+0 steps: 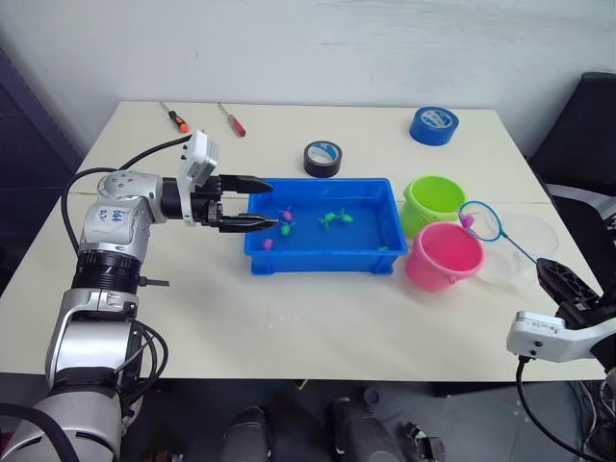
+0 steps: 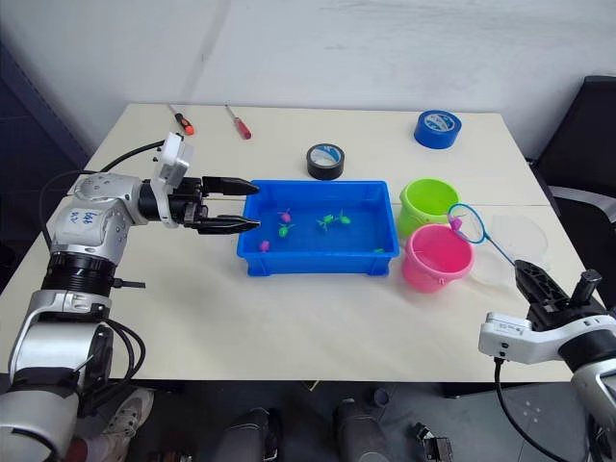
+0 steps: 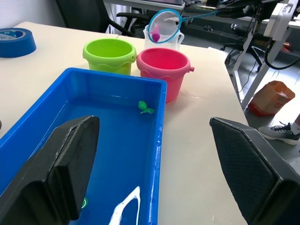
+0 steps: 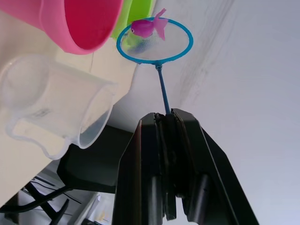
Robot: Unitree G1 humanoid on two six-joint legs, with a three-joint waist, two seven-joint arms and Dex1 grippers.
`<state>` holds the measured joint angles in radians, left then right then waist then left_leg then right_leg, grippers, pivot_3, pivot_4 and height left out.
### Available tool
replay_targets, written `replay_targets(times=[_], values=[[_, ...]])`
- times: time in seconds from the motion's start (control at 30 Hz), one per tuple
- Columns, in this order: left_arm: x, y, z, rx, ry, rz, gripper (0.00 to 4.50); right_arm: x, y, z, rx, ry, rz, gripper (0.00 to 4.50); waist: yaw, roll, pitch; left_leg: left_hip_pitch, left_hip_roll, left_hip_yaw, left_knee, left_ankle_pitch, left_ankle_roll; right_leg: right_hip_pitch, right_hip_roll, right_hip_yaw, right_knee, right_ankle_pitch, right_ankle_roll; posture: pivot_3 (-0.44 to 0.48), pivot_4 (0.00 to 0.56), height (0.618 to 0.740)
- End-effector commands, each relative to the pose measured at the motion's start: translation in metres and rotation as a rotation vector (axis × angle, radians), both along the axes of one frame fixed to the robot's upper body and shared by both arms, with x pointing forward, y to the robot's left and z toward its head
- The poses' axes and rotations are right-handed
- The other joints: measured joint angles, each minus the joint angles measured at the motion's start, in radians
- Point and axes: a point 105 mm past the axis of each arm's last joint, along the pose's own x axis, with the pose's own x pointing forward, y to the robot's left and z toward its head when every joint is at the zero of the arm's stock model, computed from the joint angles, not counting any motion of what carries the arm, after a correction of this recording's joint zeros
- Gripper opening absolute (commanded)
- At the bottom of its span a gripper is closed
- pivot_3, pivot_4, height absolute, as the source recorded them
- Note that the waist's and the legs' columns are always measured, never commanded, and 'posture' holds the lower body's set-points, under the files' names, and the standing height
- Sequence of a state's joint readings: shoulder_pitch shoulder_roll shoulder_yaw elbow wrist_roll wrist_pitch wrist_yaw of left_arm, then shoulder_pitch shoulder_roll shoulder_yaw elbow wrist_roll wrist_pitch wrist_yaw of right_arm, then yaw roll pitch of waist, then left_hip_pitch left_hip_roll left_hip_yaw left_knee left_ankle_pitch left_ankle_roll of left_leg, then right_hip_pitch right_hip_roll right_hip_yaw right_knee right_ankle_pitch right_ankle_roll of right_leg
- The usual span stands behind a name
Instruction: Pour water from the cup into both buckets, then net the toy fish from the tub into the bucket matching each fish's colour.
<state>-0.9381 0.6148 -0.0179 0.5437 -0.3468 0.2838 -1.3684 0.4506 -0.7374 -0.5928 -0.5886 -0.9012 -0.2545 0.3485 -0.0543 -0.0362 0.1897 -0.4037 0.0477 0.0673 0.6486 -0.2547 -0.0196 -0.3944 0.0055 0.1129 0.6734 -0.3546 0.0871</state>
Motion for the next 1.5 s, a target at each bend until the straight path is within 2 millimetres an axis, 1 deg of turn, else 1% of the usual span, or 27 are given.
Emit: replay_targets(times=[0.03, 0.2, 0.33, 0.43, 0.5, 0.57, 0.67, 0.77, 0.83, 0.87, 0.97, 1.1, 1.17, 1.23, 1.27, 1.4, 1.5], values=[[-0.002, 0.002, 0.014, -0.001, -0.058, 0.0, 4.12, -0.002, 0.006, 0.009, -0.036, -0.061, 0.023, 0.0, 0.0, 0.0, 0.0, 0.0, 0.0, 0.0, 0.0, 0.0, 0.0, 0.0, 0.0, 0.0, 0.0, 0.0, 0.0, 0.0, 0.15, 0.734], [-0.003, 0.003, 0.015, -0.001, -0.059, 0.005, 4.12, -0.006, 0.007, 0.003, -0.05, -0.056, 0.031, 0.0, 0.0, 0.0, 0.0, 0.0, 0.0, 0.0, 0.0, 0.0, 0.0, 0.0, 0.0, 0.0, 0.0, 0.0, 0.0, 0.0, 0.15, 0.734], [-0.003, 0.004, 0.015, 0.0, -0.057, 0.006, 4.12, -0.007, 0.008, 0.002, -0.028, -0.061, 0.029, 0.0, -0.001, 0.0, 0.0, 0.0, 0.0, 0.0, 0.0, 0.0, 0.0, 0.0, 0.0, 0.0, 0.0, 0.0, 0.0, 0.0, 0.15, 0.734], [-0.003, 0.004, 0.015, -0.001, -0.057, 0.006, 4.12, -0.004, 0.012, 0.006, 0.016, -0.074, 0.053, 0.0, -0.002, 0.0, 0.0, 0.0, 0.0, 0.0, 0.0, 0.0, 0.0, 0.0, 0.0, 0.0, 0.001, 0.0, 0.0, 0.0, 0.15, 0.734], [-0.003, 0.004, 0.015, -0.001, -0.057, 0.008, 4.12, 0.002, 0.017, 0.016, 0.065, -0.092, 0.077, 0.0, -0.003, 0.0, 0.0, 0.001, 0.0, 0.001, 0.001, 0.0, 0.0, 0.0, 0.0, -0.001, 0.002, 0.0, 0.0, 0.0, 0.15, 0.734], [-0.001, 0.004, 0.016, -0.011, -0.065, 0.021, 4.12, 0.02, 0.025, 0.038, 0.156, -0.112, 0.121, 0.0, -0.01, 0.0, 0.0, 0.001, 0.0, 0.001, 0.001, 0.0, 0.0, 0.0, 0.0, -0.001, 0.002, 0.0, 0.0, 0.0, 0.15, 0.734], [0.0, 0.005, 0.015, -0.023, -0.074, 0.037, 4.12, 0.041, 0.033, 0.063, 0.324, -0.096, 0.165, 0.0, -0.019, 0.0, 0.0, 0.003, 0.0, 0.003, 0.002, 0.0, 0.0, 0.001, 0.0, 0.0, 0.005, 0.0, 0.0, 0.0, 0.15, 0.734], [-0.002, 0.009, 0.014, -0.027, -0.073, 0.05, 4.12, 0.057, 0.042, 0.083, 0.575, -0.043, 0.208, 0.0, -0.018, 0.0, 0.0, 0.004, 0.001, -0.001, 0.001, 0.0, 0.0, 0.002, 0.0, -0.001, 0.005, 0.0, 0.0, 0.0, 0.15, 0.734], [-0.004, 0.016, 0.014, -0.021, -0.071, 0.077, 4.12, 0.068, 0.058, 0.086, 0.779, 0.078, 0.265, 0.0, -0.024, 0.0, 0.0, 0.004, 0.001, -0.001, 0.001, 0.001, -0.002, 0.002, 0.0, -0.001, 0.006, 0.0, 0.0, 0.0, 0.15, 0.734], [-0.004, 0.019, 0.014, -0.02, -0.07, 0.089, 4.12, 0.072, 0.066, 0.084, 0.831, 0.142, 0.291, 0.0, -0.025, 0.0, 0.0, 0.004, 0.001, -0.002, 0.001, 0.001, -0.002, 0.002, 0.0, -0.001, 0.006, 0.0, 0.0, 0.0, 0.15, 0.734], [-0.006, 0.028, 0.013, -0.007, -0.067, 0.124, 4.12, 0.08, 0.081, 0.077, 0.922, 0.275, 0.314, 0.0, -0.024, 0.0, 0.0, 0.003, 0.002, -0.004, 0.001, 0.001, -0.002, 0.001, -0.001, 0.0, 0.007, -0.001, -0.001, 0.0, 0.15, 0.734], [-0.009, 0.042, 0.013, 0.002, -0.061, 0.177, 4.12, 0.089, 0.094, 0.075, 0.984, 0.347, 0.339, 0.0, -0.024, 0.0, 0.0, 0.002, 0.002, -0.004, 0.001, 0.001, -0.002, 0.0, -0.002, 0.0, 0.007, -0.001, -0.002, 0.0, 0.15, 0.734], [-0.01, 0.056, 0.011, 0.013, -0.064, 0.243, 4.12, 0.099, 0.102, 0.07, 1.019, 0.41, 0.325, 0.0, -0.029, 0.0, 0.0, 0.001, 0.001, -0.004, 0.001, 0.001, -0.001, 0.0, -0.003, 0.0, 0.007, -0.001, -0.002, 0.0, 0.15, 0.734], [-0.011, 0.069, 0.01, 0.022, -0.065, 0.311, 4.12, 0.106, 0.112, 0.058, 1.072, 0.525, 0.302, 0.0, -0.032, 0.0, 0.0, 0.001, 0.001, -0.004, 0.001, 0.001, -0.001, -0.001, -0.004, 0.0, 0.007, -0.001, -0.002, 0.0, 0.15, 0.734], [-0.012, 0.072, 0.009, 0.023, -0.066, 0.329, 4.12, 0.106, 0.115, 0.055, 1.086, 0.555, 0.297, 0.0, -0.032, 0.0, 0.0, 0.001, 0.001, -0.004, 0.001, 0.001, -0.001, -0.001, -0.004, 0.0, 0.008, -0.001, -0.002, 0.0, 0.15, 0.734], [-0.024, 0.094, 0.003, 0.017, -0.036, 0.412, 4.12, 0.109, 0.142, 0.034, 1.202, 0.741, 0.259, 0.0, -0.03, 0.0, 0.0, 0.0, 0.002, -0.005, 0.0, 0.001, -0.001, -0.003, -0.004, -0.001, 0.009, -0.001, -0.003, 0.0, 0.15, 0.734], [-0.034, 0.102, 0.001, 0.02, -0.026, 0.439, 4.12, 0.109, 0.157, 0.024, 1.202, 0.806, 0.265, 0.0, -0.029, 0.0, 0.0, -0.001, 0.001, -0.005, 0.0, 0.001, -0.001, -0.003, -0.006, -0.001, 0.009, -0.001, -0.003, 0.0, 0.15, 0.734]])
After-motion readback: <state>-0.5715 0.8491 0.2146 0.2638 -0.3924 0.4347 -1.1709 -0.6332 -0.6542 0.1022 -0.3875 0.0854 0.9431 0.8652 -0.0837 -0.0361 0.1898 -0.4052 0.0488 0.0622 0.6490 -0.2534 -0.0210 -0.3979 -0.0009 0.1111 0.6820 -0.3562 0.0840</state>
